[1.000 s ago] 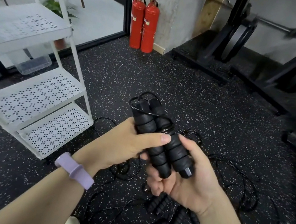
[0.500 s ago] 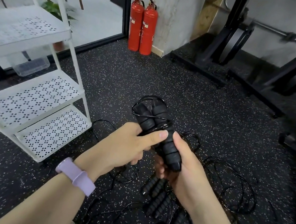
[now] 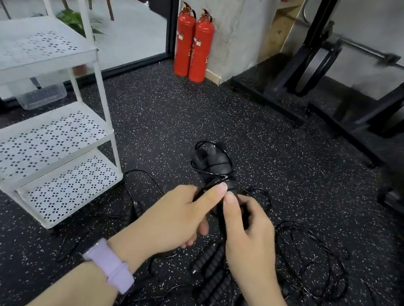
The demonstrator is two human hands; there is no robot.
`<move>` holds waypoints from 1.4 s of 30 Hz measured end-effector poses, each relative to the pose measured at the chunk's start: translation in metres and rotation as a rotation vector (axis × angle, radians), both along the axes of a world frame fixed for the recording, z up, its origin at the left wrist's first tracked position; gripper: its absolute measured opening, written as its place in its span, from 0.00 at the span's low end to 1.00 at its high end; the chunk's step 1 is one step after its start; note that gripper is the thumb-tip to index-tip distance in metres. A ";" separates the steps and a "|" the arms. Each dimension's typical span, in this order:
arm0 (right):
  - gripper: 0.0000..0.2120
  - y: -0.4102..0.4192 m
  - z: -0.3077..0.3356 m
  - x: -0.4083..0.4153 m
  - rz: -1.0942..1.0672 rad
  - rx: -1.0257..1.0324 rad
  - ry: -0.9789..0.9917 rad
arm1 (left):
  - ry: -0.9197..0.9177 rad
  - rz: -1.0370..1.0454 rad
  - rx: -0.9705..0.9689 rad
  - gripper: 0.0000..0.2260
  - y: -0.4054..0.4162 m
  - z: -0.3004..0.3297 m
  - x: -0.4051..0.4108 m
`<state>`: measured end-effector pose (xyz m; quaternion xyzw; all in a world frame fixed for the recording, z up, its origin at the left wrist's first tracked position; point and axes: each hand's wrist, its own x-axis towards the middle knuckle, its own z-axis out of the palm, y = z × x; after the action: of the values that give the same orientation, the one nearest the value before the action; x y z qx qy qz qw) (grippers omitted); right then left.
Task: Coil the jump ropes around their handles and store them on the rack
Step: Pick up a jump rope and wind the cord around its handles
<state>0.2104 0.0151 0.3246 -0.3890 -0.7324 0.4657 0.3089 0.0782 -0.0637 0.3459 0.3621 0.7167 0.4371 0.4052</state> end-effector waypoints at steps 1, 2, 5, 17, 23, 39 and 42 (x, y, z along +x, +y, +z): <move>0.23 0.001 0.000 0.000 -0.026 0.005 0.016 | -0.027 0.010 0.009 0.27 0.001 0.000 0.004; 0.23 0.001 0.000 0.001 -0.057 0.006 0.026 | -0.081 0.027 0.025 0.24 0.003 0.000 0.007; 0.22 0.001 -0.001 0.003 -0.119 0.059 0.003 | -0.158 0.073 0.044 0.20 0.007 0.001 0.010; 0.20 -0.009 0.005 0.003 0.077 0.161 -0.114 | -0.066 0.225 0.155 0.17 0.004 -0.001 0.008; 0.40 0.010 0.019 0.016 0.565 -1.057 0.193 | -0.173 -0.031 0.200 0.18 -0.005 0.009 -0.007; 0.25 0.005 0.015 0.008 0.181 -0.795 0.266 | -0.057 0.058 -0.045 0.29 0.002 0.001 0.001; 0.23 0.006 0.015 0.008 0.151 -0.732 0.292 | -0.174 0.085 -0.089 0.28 0.005 0.004 0.007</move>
<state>0.2181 0.0214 0.3392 -0.3479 -0.4930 0.7677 0.2156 0.0849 -0.0583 0.3503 0.2738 0.7122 0.4515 0.4626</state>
